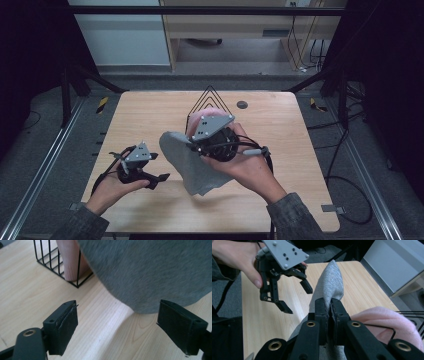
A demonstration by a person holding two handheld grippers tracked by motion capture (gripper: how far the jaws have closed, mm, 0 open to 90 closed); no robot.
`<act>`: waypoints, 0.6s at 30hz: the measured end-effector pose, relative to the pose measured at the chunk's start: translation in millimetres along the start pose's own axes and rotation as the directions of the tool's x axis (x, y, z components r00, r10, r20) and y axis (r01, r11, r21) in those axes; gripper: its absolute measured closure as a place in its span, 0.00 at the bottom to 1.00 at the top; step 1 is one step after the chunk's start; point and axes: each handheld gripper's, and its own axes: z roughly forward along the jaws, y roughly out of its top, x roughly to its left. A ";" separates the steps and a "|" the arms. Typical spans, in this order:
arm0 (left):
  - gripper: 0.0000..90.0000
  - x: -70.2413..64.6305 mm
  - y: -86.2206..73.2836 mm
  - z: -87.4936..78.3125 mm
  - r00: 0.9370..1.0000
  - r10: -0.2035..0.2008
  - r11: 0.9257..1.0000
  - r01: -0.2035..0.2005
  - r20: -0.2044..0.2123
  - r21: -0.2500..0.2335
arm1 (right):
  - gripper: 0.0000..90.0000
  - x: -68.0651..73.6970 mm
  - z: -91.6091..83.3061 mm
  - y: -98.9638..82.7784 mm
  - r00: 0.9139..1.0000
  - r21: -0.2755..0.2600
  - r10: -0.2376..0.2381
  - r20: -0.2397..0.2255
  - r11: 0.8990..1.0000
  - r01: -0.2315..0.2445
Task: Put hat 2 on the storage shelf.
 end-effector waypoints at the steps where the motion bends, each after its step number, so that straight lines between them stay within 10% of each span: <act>1: 0.18 1.2 3.5 -0.9 1.000 0.003 1.000 -0.003 0.003 -0.002 | 0.95 -0.2 -0.8 1.3 1.000 -0.002 -0.005 0.001 1.000 0.005; 10: 0.32 9.2 34.1 2.7 0.999 0.030 0.999 -0.029 0.043 -0.034 | 0.95 -1.4 -6.9 5.9 1.000 -0.010 -0.006 0.010 1.000 0.006; 18: 0.84 3.8 50.8 18.7 0.993 0.080 0.997 -0.080 0.086 -0.002 | 0.95 -12.8 -12.7 -13.6 0.998 0.002 0.040 0.042 0.999 -0.040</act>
